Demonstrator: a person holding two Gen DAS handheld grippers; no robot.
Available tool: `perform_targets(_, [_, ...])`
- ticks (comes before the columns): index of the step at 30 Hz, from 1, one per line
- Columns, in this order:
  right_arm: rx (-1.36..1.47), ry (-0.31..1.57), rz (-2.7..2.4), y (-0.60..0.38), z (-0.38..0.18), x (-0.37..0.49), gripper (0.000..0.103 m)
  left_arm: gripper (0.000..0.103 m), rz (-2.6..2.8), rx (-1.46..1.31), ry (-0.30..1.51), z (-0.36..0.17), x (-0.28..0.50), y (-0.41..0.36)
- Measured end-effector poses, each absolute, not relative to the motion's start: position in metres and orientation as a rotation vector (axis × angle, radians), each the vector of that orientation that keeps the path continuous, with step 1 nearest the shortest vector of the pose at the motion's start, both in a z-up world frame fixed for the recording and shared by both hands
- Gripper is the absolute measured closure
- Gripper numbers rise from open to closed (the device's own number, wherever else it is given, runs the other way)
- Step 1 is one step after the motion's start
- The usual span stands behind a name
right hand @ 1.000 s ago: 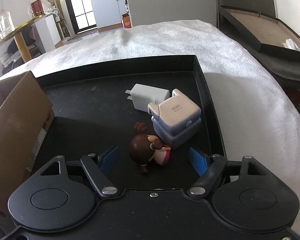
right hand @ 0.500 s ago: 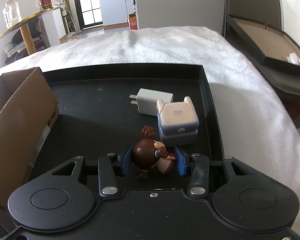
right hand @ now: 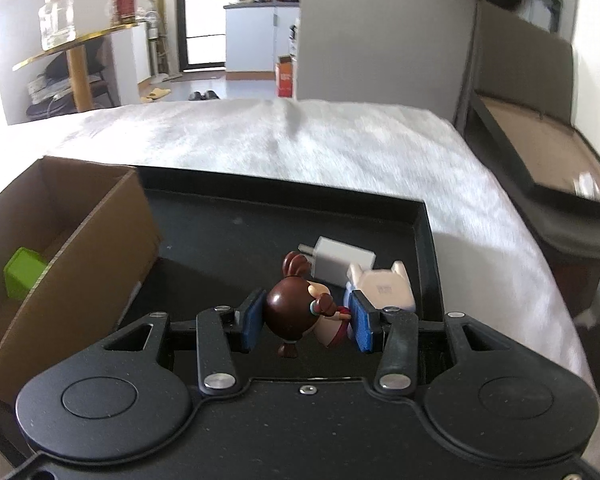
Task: Organize rigid objects
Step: 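Carry the monkey figure with the right gripper into the box and release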
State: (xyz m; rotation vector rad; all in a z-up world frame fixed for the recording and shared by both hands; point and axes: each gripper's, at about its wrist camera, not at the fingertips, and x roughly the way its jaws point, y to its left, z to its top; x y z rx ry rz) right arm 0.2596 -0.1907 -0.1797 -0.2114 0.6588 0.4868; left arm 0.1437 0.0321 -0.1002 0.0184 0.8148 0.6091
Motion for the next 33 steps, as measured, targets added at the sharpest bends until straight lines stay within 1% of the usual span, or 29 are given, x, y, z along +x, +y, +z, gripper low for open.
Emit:
perform_targets(16, [-0.355,0.494,0.597,-0.147,-0.153,0.236,0.059,0.001,0.564,-0.051,0.777,-0.102,0.128,0.048])
perform_targets(17, [-0.36,0.489,0.602,-0.144,-0.152,0.235,0.059,0.003,0.563,-0.056,0.776,-0.103,0.126,0.049])
perform_targets(22, [-0.374,0.462,0.649,-0.13,-0.147,0.222,0.059,0.004,0.577,-0.08,0.776,-0.104,0.121,0.054])
perform_targets(24, [-0.386,0.442,0.675,-0.124,-0.145,0.217,0.059,0.01,0.572,-0.092,0.778,-0.105,0.12,0.056])
perform_targets(26, [-0.393,0.433,0.693,-0.119,-0.143,0.216,0.059,0.019,0.563,-0.099,0.793,-0.107,0.12,0.058])
perform_targets(27, [-0.391,0.433,0.699,-0.117,-0.143,0.214,0.059,0.022,0.554,-0.105,0.799,-0.108,0.12,0.059])
perform_targets(28, [-0.387,0.431,0.707,-0.115,-0.141,0.213,0.059,0.028,0.544,-0.111,0.802,-0.109,0.12,0.06])
perform_targets(30, [-0.397,0.416,0.715,-0.11,-0.138,0.211,0.059,0.034,0.539,-0.115,0.81,-0.112,0.12,0.062])
perform_targets(32, [-0.404,0.402,0.725,-0.106,-0.135,0.21,0.059,0.046,0.541,-0.127,0.812,-0.114,0.12,0.065])
perform_targets(33, [-0.404,0.397,0.729,-0.104,-0.133,0.21,0.059,0.05,0.539,-0.137,0.811,-0.114,0.119,0.066])
